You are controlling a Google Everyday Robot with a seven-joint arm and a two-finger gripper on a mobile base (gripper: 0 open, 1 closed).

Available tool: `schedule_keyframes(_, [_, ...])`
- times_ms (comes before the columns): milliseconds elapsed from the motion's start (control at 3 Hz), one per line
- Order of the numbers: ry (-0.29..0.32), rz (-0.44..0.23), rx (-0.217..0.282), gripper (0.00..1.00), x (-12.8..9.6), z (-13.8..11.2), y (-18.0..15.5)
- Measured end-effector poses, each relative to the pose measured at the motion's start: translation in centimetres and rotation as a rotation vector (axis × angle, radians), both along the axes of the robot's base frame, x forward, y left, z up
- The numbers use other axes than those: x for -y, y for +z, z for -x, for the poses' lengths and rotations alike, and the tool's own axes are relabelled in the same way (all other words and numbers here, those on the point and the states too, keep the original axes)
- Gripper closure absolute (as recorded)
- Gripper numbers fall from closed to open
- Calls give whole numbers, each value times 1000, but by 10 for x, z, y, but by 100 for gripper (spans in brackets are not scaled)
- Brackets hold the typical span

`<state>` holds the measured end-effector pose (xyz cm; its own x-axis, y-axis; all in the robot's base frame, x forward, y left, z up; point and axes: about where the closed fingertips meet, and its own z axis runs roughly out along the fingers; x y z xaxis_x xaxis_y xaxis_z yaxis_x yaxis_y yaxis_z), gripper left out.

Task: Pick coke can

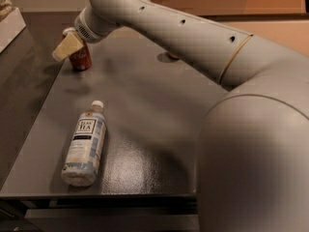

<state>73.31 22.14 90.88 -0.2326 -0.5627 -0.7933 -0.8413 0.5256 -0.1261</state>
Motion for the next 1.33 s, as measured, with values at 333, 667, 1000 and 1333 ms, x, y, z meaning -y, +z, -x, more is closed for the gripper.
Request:
schedule_keyframes(333, [6,8,-9,0,-2,-3,-4])
schedule_keyframes(667, [19,-1,-15,18,-6,-3,-4])
schedule_keyframes(1000, [31,-22,-19,41,-7,0,1])
schedule_keyframes(1333, [37,-51,-24,64,-5,3,4])
